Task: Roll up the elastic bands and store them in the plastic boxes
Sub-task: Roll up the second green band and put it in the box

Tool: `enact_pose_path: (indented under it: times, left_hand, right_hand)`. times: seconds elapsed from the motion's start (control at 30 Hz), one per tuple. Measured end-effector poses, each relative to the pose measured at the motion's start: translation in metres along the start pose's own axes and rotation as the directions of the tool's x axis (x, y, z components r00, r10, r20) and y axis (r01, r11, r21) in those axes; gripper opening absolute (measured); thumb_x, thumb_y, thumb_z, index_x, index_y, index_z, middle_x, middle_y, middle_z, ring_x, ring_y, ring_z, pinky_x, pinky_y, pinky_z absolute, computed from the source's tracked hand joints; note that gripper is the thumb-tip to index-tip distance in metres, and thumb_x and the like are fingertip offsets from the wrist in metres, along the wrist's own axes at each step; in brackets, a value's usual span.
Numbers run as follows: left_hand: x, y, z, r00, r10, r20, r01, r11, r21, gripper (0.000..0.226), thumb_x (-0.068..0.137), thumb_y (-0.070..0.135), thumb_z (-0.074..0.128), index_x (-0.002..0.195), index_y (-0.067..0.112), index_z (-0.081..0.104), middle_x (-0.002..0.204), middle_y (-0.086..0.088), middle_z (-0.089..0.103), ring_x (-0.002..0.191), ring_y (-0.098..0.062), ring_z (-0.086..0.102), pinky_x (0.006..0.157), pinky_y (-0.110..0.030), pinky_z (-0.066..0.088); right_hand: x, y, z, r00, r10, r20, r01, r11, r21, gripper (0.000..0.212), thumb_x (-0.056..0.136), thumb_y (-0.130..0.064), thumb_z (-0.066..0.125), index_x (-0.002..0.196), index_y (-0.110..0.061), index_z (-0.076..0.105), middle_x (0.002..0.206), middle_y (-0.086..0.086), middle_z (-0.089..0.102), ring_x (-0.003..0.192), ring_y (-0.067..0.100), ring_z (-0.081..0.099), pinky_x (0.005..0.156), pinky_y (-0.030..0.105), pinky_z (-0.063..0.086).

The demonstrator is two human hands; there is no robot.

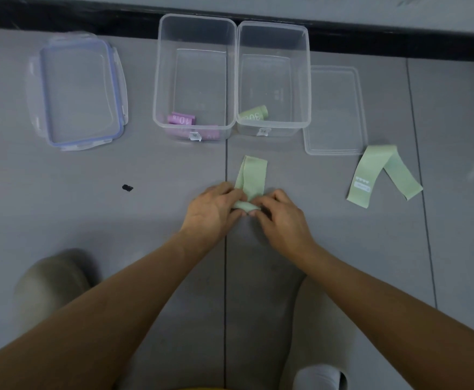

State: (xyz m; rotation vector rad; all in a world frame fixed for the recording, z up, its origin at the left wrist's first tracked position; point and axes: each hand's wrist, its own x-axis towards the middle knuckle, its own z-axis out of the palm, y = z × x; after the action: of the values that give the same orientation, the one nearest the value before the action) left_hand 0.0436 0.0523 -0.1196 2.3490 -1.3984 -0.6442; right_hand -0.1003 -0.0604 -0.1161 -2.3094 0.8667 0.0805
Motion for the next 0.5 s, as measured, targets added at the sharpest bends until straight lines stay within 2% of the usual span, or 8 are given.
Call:
enact_pose_path:
  times: [0.2, 0.33, 0.5]
  left_hand:
    - [0.003, 0.004, 0.0, 1.0, -0.021, -0.013, 0.021, 1.0, -0.016, 0.03, 0.087, 0.038, 0.065, 0.111, 0.022, 0.065, 0.108, -0.002, 0.058, 0.091, -0.029, 0.061, 0.074, -0.039, 0.05]
    - [0.005, 0.007, -0.005, 0.999, -0.034, -0.022, 0.034, 0.999, 0.007, 0.028, 0.087, 0.044, 0.062, 0.108, 0.025, 0.062, 0.103, -0.001, 0.058, 0.087, -0.027, 0.06, 0.069, -0.035, 0.046]
    - [0.008, 0.003, -0.007, 1.0, 0.014, -0.018, -0.014, 0.999, 0.032, 0.028, 0.088, 0.038, 0.063, 0.11, 0.022, 0.064, 0.107, -0.001, 0.058, 0.095, -0.028, 0.057, 0.074, -0.041, 0.05]
  right_hand:
    - [-0.002, -0.003, 0.003, 0.997, 0.037, -0.067, -0.033, 0.998, 0.054, 0.025, 0.092, -0.031, 0.061, 0.117, -0.027, 0.061, 0.115, -0.005, 0.054, 0.096, 0.017, 0.061, 0.083, 0.038, 0.053]
    - [-0.001, -0.003, 0.006, 0.996, 0.011, -0.086, -0.008, 1.0, 0.03, 0.016, 0.095, -0.029, 0.056, 0.108, -0.024, 0.063, 0.11, -0.004, 0.06, 0.096, 0.017, 0.06, 0.081, 0.038, 0.051]
    - [0.012, -0.005, 0.002, 0.99, 0.079, -0.117, -0.068, 0.992, 0.102, 0.01, 0.093, -0.025, 0.058, 0.099, -0.025, 0.067, 0.099, -0.009, 0.067, 0.093, 0.014, 0.061, 0.08, 0.035, 0.049]
